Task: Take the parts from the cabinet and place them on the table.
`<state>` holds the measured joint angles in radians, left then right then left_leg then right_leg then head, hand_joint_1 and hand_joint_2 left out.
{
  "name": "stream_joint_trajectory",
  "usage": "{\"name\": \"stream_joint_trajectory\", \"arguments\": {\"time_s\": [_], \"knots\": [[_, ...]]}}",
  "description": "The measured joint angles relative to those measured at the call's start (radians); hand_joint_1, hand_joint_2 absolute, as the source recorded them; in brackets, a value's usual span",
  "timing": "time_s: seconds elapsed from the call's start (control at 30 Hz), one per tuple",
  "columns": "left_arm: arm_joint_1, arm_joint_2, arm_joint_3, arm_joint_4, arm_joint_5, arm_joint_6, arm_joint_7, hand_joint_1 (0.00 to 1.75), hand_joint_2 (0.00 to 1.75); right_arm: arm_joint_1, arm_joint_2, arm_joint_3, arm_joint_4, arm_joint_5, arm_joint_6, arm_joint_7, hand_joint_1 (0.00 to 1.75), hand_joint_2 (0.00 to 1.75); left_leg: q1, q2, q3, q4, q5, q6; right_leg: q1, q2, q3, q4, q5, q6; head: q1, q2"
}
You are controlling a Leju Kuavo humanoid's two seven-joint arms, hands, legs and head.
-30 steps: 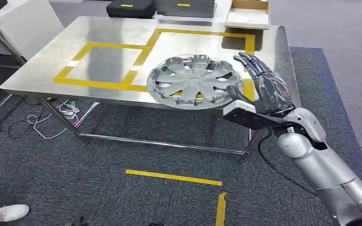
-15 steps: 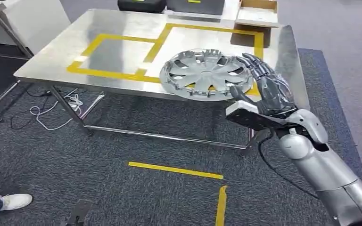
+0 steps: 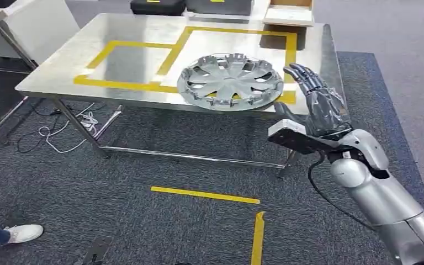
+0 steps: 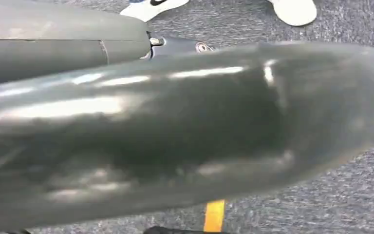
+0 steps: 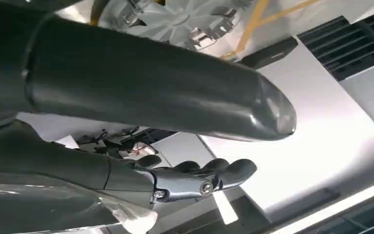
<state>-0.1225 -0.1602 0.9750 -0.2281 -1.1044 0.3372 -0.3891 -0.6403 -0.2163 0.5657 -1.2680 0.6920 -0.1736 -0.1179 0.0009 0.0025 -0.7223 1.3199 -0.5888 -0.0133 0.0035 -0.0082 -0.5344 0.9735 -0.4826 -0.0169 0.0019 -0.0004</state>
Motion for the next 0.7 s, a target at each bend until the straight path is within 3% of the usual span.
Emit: {"name": "stream_joint_trajectory", "arguments": {"time_s": [0.03, 0.07, 0.1, 0.13, 0.17, 0.3, 0.33, 0.37, 0.43, 0.47, 0.5, 0.6, 0.63, 0.67, 0.7], "knots": [[0.000, 0.000, 0.000, 0.000, 0.000, 0.000, 0.000, 0.00, 0.00, 0.001, 0.000, 0.000, 0.000, 0.000, 0.000, 0.000, 0.00, 0.00, 0.001, 0.000, 0.018, -0.024, 0.027, 0.000, 0.000, -0.002, -0.004, 0.004, 0.000, 0.000, -0.001, 0.000], [0.000, 0.001, 0.000, 0.000, 0.000, 0.000, 0.000, 0.00, 0.00, 0.001, 0.000, 0.000, 0.000, 0.000, 0.000, 0.000, 0.00, 0.00, 0.001, 0.000, 0.051, -0.086, 0.065, 0.000, 0.000, -0.004, -0.007, 0.009, 0.000, 0.000, -0.001, 0.000], [0.000, 0.001, 0.000, 0.000, 0.000, 0.001, 0.000, 0.00, 0.00, 0.001, 0.000, 0.000, -0.002, 0.000, 0.000, 0.000, 0.00, 0.00, 0.001, 0.003, 0.099, -0.178, 0.109, 0.003, 0.000, -0.008, -0.008, 0.014, -0.002, 0.003, -0.001, 0.000], [-0.001, 0.002, 0.000, 0.000, 0.000, 0.001, 0.000, 0.00, 0.00, 0.000, 0.000, -0.001, -0.003, 0.000, -0.001, 0.000, 0.00, 0.00, 0.001, 0.015, 0.140, -0.260, 0.134, 0.007, 0.000, -0.012, -0.008, 0.017, -0.004, 0.007, 0.000, 0.000], [-0.003, 0.002, 0.000, 0.000, 0.000, 0.001, 0.000, 0.00, 0.00, 0.000, 0.000, -0.002, -0.003, 0.000, -0.001, 0.000, 0.00, 0.00, -0.008, 0.027, 0.158, -0.284, 0.116, 0.012, 0.007, -0.015, -0.014, 0.020, -0.006, 0.010, -0.001, 0.000], [-0.004, 0.001, 0.000, 0.000, 0.000, 0.002, 0.000, 0.00, 0.00, -0.001, 0.000, -0.002, -0.003, 0.000, -0.002, 0.000, 0.00, 0.00, -0.007, 0.010, 0.146, -0.310, 0.122, 0.040, 0.008, -0.034, -0.023, 0.023, -0.001, 0.028, 0.000, 0.000], [-0.003, -0.001, 0.000, 0.000, 0.000, 0.002, 0.000, 0.00, 0.00, -0.001, 0.000, -0.003, -0.003, 0.000, -0.002, 0.000, 0.00, 1.75, -0.002, 0.008, 0.148, -0.315, 0.127, 0.048, 0.005, -0.024, -0.035, 0.035, -0.017, 0.035, 0.000, 0.000], [-0.004, 0.000, 0.000, 0.000, 0.000, 0.002, 0.000, 0.00, 0.00, -0.004, 0.000, -0.005, -0.003, 0.000, -0.002, 0.000, 0.00, 1.75, -0.001, 0.003, 0.145, -0.315, 0.130, 0.052, 0.005, -0.009, -0.056, 0.079, -0.050, 0.040, 0.005, 0.000], [-0.005, 0.002, 0.000, 0.000, 0.000, 0.003, 0.000, 0.00, 0.00, 0.000, -0.001, -0.006, -0.003, 0.000, -0.002, 0.000, 0.00, 1.75, -0.002, -0.006, 0.139, -0.315, 0.133, 0.057, -0.001, 0.000, -0.127, 0.237, -0.123, 0.046, 0.003, 0.000], [-0.004, 0.002, 0.000, 0.000, 0.000, 0.003, 0.000, 0.00, 0.00, 0.005, -0.002, -0.007, -0.002, 0.000, -0.002, 0.000, 0.00, 1.75, -0.003, -0.011, 0.136, -0.315, 0.135, 0.059, -0.003, 0.002, -0.163, 0.310, -0.149, 0.048, 0.005, 0.000], [-0.002, 0.001, 0.000, 0.000, 0.000, 0.003, 0.000, 0.00, 0.00, 0.010, -0.002, -0.007, -0.002, 0.001, -0.002, 0.000, 0.00, 1.75, -0.003, -0.018, 0.134, -0.315, 0.136, 0.058, -0.003, 0.003, -0.181, 0.346, -0.152, 0.048, 0.004, 0.000], [0.000, 0.001, 0.000, 0.000, 0.000, 0.003, 0.000, 0.00, 0.00, 0.013, -0.002, -0.007, -0.003, 0.002, -0.002, 0.000, 0.00, 1.75, -0.003, -0.031, 0.133, -0.313, 0.138, 0.056, -0.004, 0.006, -0.141, 0.266, -0.088, 0.046, 0.004, 0.000], [-0.001, 0.001, 0.000, 0.000, 0.000, 0.003, 0.000, 0.00, 0.00, 0.012, -0.002, -0.008, -0.003, 0.002, -0.002, -0.001, 0.00, 1.75, -0.002, -0.038, 0.135, -0.312, 0.138, 0.055, -0.005, 0.012, -0.096, 0.178, -0.040, 0.042, 0.004, 0.000], [-0.002, 0.001, 0.000, 0.000, 0.000, 0.003, 0.000, 0.00, 0.00, 0.011, -0.002, -0.009, -0.005, 0.002, -0.002, -0.001, 0.00, 1.75, -0.002, -0.045, 0.136, -0.311, 0.138, 0.055, -0.006, 0.031, -0.050, 0.086, 0.003, 0.040, 0.004, 0.000], [-0.002, 0.000, 0.000, 0.000, 0.000, 0.003, 0.000, 0.00, 0.00, 0.010, -0.004, -0.010, -0.005, 0.002, -0.002, -0.001, 0.00, 1.75, -0.003, -0.050, 0.130, -0.310, 0.141, 0.049, -0.008, 0.075, -0.023, 0.047, -0.006, 0.037, 0.002, 0.000]]}}
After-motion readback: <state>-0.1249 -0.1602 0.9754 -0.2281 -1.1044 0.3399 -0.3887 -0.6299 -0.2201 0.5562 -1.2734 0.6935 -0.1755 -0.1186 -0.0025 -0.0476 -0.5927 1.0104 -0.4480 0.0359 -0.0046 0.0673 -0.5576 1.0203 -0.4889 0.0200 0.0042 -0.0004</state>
